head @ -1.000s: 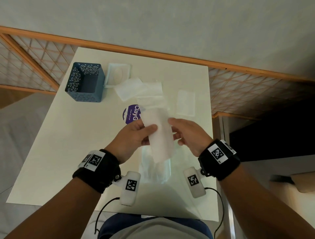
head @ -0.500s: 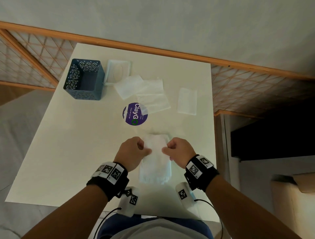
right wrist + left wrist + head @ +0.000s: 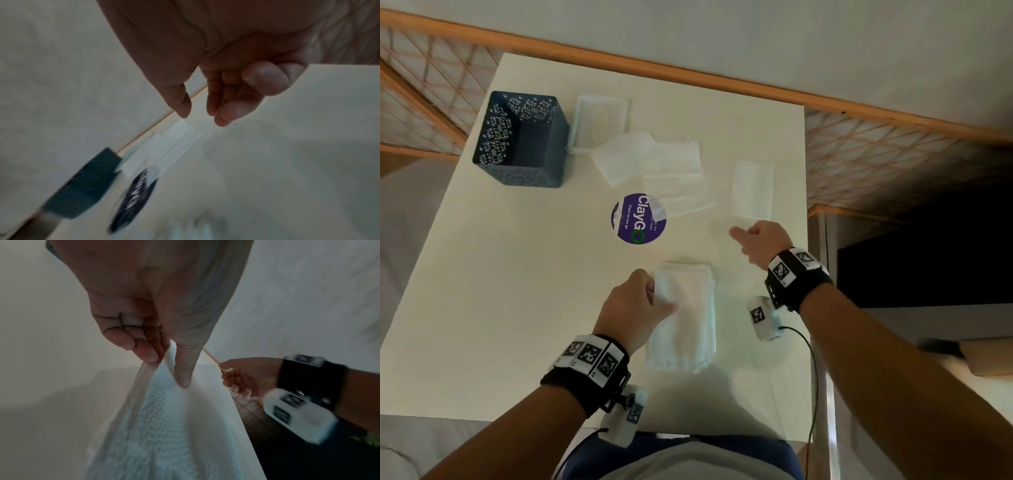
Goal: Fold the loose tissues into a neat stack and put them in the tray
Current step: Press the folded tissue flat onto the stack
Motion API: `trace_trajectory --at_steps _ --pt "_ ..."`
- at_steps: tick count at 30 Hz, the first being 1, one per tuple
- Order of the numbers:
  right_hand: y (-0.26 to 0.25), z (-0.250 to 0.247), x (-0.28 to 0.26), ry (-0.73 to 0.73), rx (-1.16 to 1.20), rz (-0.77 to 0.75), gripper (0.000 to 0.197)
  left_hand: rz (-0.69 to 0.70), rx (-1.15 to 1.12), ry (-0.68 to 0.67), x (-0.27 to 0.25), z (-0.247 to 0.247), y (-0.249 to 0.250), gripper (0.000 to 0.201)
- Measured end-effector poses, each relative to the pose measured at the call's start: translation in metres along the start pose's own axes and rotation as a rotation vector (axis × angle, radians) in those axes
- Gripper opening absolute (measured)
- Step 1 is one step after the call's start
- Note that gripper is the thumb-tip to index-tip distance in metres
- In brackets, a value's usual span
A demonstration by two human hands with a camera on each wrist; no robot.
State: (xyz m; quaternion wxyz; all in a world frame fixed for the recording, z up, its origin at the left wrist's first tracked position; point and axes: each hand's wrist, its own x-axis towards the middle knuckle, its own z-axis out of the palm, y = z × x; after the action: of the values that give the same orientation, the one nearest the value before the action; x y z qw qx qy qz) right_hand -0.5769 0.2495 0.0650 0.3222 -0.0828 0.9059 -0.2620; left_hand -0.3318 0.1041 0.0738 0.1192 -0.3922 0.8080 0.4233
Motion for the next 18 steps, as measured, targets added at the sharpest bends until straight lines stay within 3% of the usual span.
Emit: trace_trajectory --at_steps 4,6,12,18 --pt "-0.01 -0.016 0.059 0.125 -0.25 0.025 0.039 0.001 0.059 0.1 -0.004 -0.003 0.005 0.07" --pt "-0.017 -0.015 0.075 0.139 -0.431 0.015 0.047 0.006 0.041 0.137 -0.004 -0.006 0.007 0.075" --pt "-0.027 0.013 0.098 0.093 -0.678 -0.116 0.06 0.139 0.057 0.172 -0.002 -0.009 0.023 0.056" --pt "-0.026 0.028 0.095 0.113 -0.725 -0.138 0.029 0.169 0.022 0.139 0.002 -0.013 0.037 0.039"
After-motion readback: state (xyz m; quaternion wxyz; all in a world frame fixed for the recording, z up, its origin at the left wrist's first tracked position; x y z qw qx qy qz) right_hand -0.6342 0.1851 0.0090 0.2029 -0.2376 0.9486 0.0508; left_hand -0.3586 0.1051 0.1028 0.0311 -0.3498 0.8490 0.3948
